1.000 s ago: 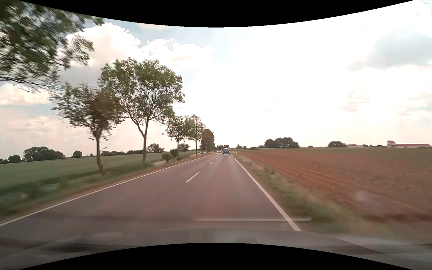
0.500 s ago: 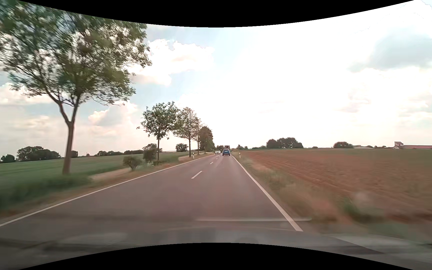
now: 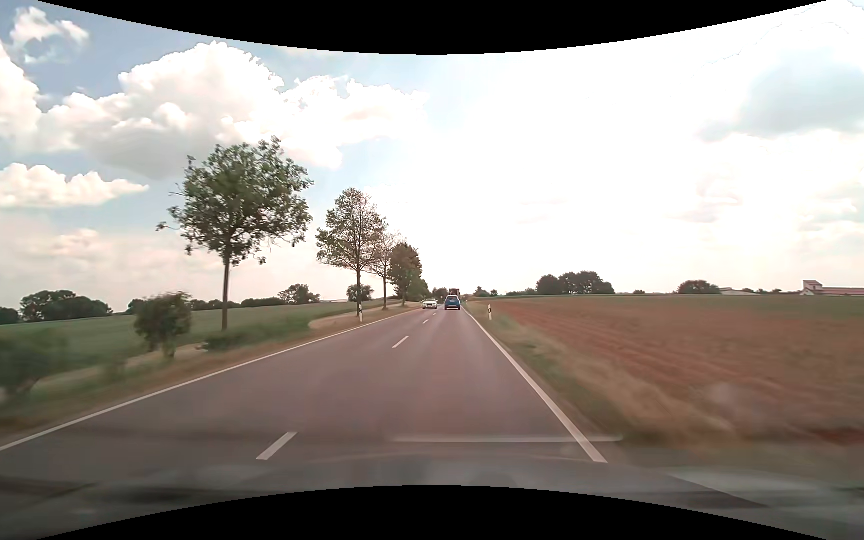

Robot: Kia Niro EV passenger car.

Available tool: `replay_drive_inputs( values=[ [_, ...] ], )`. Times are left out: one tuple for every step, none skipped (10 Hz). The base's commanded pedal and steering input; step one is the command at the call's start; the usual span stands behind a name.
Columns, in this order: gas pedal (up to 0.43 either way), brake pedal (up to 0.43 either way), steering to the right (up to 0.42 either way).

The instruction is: Follow the waypoints while adhering to traffic rules and regulations

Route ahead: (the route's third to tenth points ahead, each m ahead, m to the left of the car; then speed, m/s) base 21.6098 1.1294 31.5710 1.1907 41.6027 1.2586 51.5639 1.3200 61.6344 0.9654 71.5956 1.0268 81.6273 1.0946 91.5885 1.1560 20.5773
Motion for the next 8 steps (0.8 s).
replay_drive_inputs(
  values=[
    [0.008,0.0,-0.003],
    [0.0,0.0,-0.003],
    [0.0,0.0,-0.003],
    [0.0,0.0,-0.002],
    [0.0,0.0,-0.003],
    [0.0,0.0,-0.002],
    [0.0,0.0,-0.002],
    [0.0,0.0,-0.003]
  ],
)
